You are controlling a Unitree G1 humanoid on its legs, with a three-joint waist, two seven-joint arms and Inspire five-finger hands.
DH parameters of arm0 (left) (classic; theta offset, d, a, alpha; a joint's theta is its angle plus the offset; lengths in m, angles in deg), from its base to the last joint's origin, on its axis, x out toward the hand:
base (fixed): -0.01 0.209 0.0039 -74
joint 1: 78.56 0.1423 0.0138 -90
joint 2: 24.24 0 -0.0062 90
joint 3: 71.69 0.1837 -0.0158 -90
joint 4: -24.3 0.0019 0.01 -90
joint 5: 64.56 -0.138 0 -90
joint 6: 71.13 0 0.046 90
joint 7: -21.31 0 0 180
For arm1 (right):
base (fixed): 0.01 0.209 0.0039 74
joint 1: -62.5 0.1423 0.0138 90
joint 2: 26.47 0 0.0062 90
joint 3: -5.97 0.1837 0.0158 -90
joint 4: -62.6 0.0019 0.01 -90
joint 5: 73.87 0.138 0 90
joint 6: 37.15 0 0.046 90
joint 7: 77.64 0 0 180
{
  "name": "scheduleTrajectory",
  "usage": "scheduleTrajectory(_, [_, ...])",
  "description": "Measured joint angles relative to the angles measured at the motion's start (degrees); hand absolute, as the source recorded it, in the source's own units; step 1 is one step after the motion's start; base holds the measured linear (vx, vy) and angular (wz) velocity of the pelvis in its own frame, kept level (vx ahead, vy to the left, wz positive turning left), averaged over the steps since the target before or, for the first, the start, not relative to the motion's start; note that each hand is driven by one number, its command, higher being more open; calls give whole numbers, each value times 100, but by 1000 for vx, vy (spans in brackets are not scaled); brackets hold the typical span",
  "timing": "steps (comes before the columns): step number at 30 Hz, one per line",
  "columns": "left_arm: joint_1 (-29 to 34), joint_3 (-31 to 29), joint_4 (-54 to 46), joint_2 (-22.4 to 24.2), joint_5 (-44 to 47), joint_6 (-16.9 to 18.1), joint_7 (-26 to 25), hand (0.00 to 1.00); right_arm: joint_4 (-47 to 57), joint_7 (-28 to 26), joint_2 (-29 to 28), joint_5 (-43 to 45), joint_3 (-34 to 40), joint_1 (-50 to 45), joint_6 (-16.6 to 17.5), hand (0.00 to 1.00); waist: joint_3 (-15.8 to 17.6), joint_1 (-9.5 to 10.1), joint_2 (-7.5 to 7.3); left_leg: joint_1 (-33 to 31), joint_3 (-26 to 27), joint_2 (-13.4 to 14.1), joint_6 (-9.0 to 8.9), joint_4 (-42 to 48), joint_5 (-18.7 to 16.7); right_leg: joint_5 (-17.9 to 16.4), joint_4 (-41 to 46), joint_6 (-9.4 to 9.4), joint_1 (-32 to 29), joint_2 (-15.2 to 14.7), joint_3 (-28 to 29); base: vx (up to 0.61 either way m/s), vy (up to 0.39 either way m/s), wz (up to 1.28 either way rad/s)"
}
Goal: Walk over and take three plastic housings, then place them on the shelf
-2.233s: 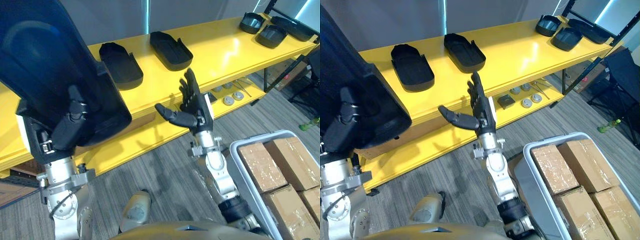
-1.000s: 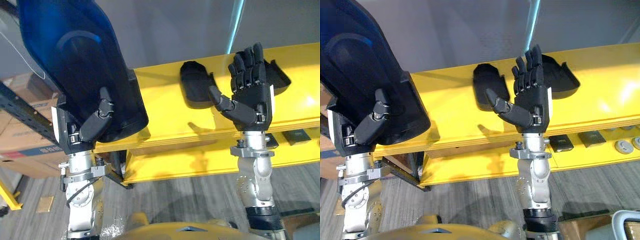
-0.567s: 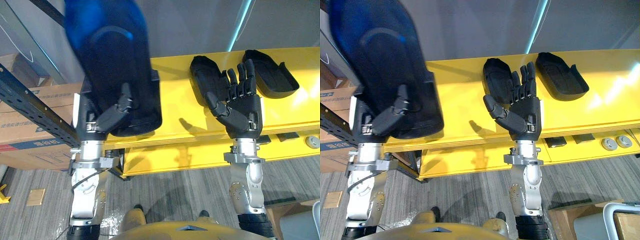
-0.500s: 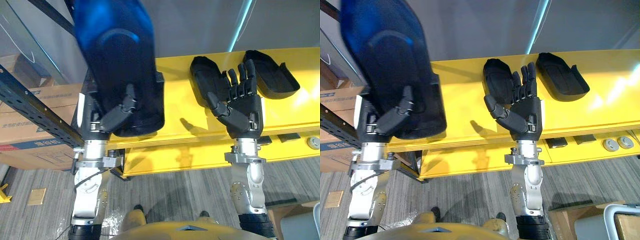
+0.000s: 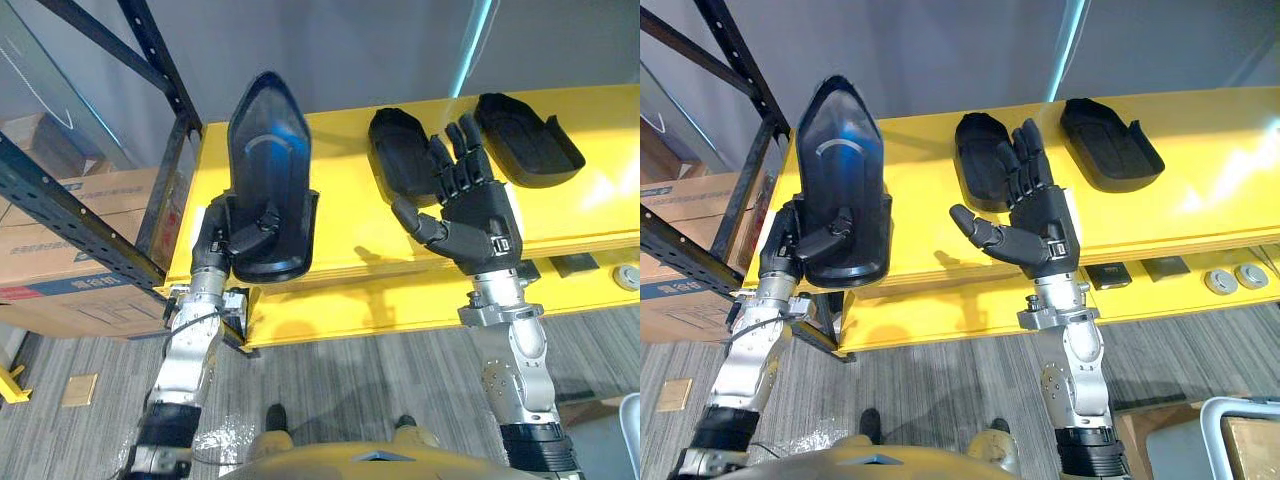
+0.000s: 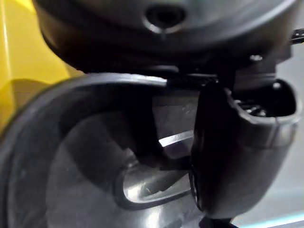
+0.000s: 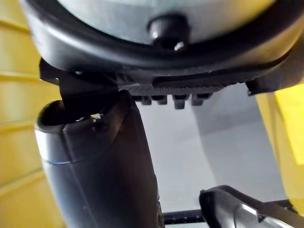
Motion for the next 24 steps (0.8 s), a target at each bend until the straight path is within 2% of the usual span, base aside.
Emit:
scheduleTrajectory(4, [-826,-20,420,-300,478,3,19,0,-272,-173,165,-1,-271,606,-16,100,228,-85,8,-16,40,3,12,-50,98,-34,174,-40,-166,-1,78,-67,-7,-6])
scheduleTrajectory(8, [-1534,-70,900,-388,1198,17,34,0,-274,-349,192,-1,-393,796,-120,100,369,-122,18,-183,93,3,31,-48,180,-131,424,-82,-501,-2,218,-91,-8,-7])
scheduleTrajectory(14, [-2130,-70,1636,-654,1619,-31,30,0,-293,-369,362,3,-591,903,-277,100,686,-230,-8,-190,170,4,19,-21,204,-221,746,-65,-713,-11,357,-34,-20,-8])
scheduleTrajectory(19, [-3023,-60,2335,-1003,1836,-410,-97,0,-259,-342,478,8,-658,1219,-496,100,1108,-259,-7,-397,184,6,9,63,255,-308,1072,-75,-1055,-11,468,-44,-27,-2])
scheduleTrajectory(23, [-3315,-60,2507,-1176,1822,-533,-134,0,-188,-310,485,9,-821,1265,-573,100,1269,-279,11,-414,192,11,5,66,264,-369,1137,-102,-1113,-11,482,-18,-13,-1])
scheduleTrajectory(24, [-3383,-60,2553,-1200,1799,-592,-143,100,-188,-303,485,9,-863,1248,-593,100,1272,-282,8,-415,201,11,5,66,263,-373,1133,-99,-1115,-11,489,0,0,0])
